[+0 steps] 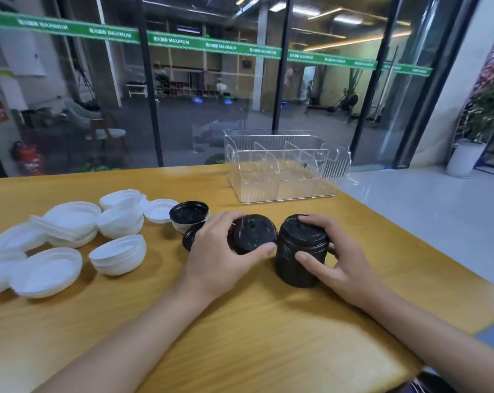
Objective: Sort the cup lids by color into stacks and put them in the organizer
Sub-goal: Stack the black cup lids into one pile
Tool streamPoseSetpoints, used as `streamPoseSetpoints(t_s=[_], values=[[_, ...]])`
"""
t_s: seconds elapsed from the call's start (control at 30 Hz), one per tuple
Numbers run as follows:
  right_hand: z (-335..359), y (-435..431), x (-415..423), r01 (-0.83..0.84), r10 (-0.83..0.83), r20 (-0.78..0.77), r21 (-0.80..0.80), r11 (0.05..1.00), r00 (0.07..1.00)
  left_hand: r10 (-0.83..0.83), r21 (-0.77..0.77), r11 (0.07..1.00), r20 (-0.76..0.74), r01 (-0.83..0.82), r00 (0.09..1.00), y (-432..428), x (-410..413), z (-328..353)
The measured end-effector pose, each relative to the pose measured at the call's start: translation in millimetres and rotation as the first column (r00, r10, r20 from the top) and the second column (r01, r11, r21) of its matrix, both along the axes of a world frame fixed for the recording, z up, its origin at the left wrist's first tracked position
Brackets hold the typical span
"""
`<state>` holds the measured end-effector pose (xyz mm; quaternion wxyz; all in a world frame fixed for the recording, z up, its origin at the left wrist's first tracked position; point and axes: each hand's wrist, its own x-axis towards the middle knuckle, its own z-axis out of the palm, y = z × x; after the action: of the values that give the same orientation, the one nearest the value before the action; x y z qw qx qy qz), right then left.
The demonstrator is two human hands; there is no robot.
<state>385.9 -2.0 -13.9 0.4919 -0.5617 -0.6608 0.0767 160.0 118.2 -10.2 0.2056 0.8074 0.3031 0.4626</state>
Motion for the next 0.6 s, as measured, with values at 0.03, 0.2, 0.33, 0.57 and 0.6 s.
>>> streamPoseSetpoints(t_s=[0.03, 0.2, 0.33, 0.57, 0.6], values=[[0.3, 0.9, 0.3, -0.009, 0.009, -0.013, 0.0, 1.0, 1.0, 0.004, -0.026, 1.0, 0.038, -0.003, 0.999, -1.5, 1.4, 1.9], [0.9, 0.5, 1.0, -0.022, 0.022, -0.033, -0.003, 1.0, 0.999, 0.019, -0.118, 0.993, 0.135, -0.003, 0.991, -4.3, 8.4, 10.0], [-1.5, 2.7, 2.4, -0.024, 0.024, -0.03, -0.002, 1.0, 0.999, -0.06, -0.148, 0.986, 0.13, 0.079, 0.99, -11.9, 21.6, 24.8], [-0.9, 2.4, 1.9, -0.035, 0.036, -0.032, 0.016, 0.999, 0.999, -0.226, -0.216, 0.953, -0.041, 0.212, 0.973, -17.1, 41.4, 34.1], [-0.8, 2.6, 1.9, -0.036, 0.036, -0.038, 0.012, 0.999, 0.999, -0.268, -0.235, 0.94, -0.07, 0.245, 0.961, -13.0, 37.8, 35.0]])
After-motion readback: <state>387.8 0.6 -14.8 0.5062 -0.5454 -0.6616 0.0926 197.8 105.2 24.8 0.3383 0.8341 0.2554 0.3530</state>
